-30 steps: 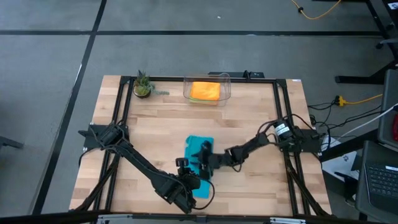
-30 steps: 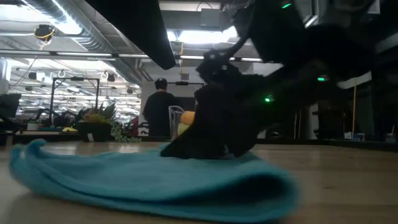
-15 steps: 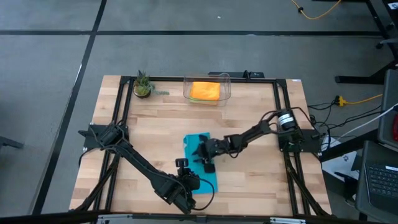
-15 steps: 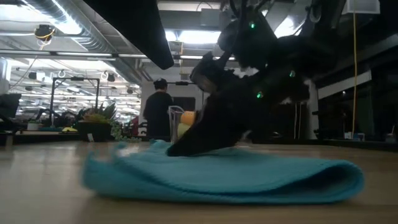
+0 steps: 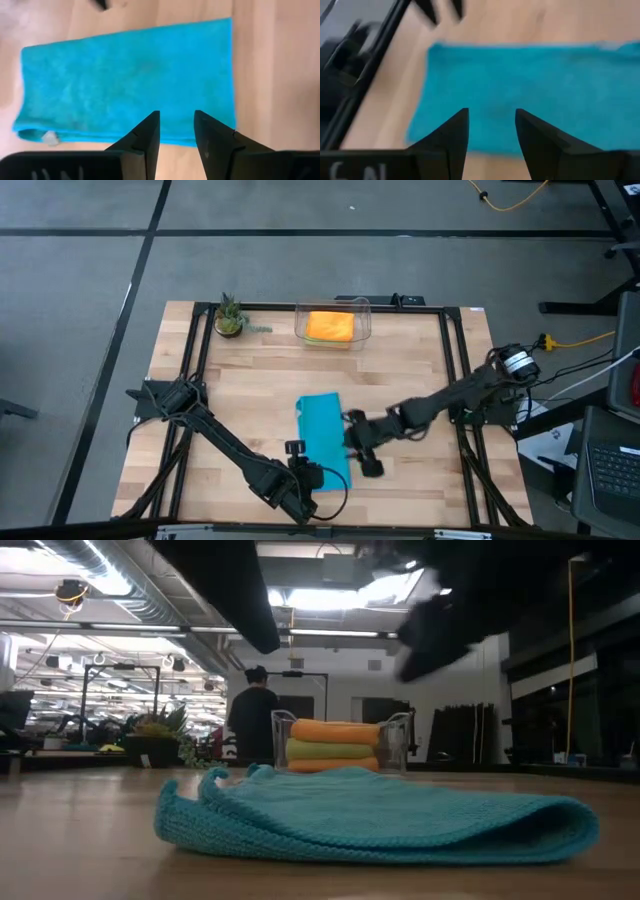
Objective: Fold microfiber towels
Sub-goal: Fold the blue microfiber cloth
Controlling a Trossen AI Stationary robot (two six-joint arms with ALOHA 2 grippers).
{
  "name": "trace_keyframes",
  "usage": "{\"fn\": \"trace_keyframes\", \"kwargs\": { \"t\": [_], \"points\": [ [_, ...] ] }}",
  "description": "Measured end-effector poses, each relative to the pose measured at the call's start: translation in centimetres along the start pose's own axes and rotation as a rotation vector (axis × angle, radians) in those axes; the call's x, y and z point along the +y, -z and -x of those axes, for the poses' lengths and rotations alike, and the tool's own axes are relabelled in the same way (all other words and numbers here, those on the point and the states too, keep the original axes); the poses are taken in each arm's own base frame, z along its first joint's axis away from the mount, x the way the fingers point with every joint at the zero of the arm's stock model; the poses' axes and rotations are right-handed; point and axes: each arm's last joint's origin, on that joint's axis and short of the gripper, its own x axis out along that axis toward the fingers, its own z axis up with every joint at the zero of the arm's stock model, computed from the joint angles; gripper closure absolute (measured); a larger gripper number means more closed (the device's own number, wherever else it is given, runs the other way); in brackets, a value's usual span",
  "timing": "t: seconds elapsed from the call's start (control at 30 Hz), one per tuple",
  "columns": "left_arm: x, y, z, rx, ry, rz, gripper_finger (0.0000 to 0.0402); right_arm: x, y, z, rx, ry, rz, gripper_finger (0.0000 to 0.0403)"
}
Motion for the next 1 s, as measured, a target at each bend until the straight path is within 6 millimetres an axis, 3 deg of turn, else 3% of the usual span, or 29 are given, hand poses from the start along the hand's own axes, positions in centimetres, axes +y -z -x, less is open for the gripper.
{"fn": "trace_keyframes", "kwargs": {
  "t": [0.2, 0.4, 0.57, 0.87, 1.0],
  "points": [
    [-0.5, -0.5, 0.0, -0.031, 0.070, 0.034, 0.0280, 4.3, 1.3, -0.6, 0.005, -0.089, 0.073, 0.0238],
    [-1.1, -0.3, -0.2, 0.003, 0.145, -0.036, 0.0240, 6.9, 3.3, -2.7, 0.045, -0.106, 0.137, 0.0238],
    [-2.7, 0.5, -2.0, 0.045, 0.225, -0.182, 0.0212, 7.5, 3.9, -4.0, 0.027, -0.115, 0.115, 0.0225],
    [-3.1, 1.0, -2.4, 0.048, 0.209, -0.230, 0.0204, 7.3, 4.5, -5.3, 0.021, -0.084, 0.152, 0.0112],
    [-3.5, 1.5, -3.3, 0.064, 0.199, -0.267, 0.0203, 7.2, 4.8, -6.0, 0.009, -0.068, 0.242, 0.0094]
  ]
}}
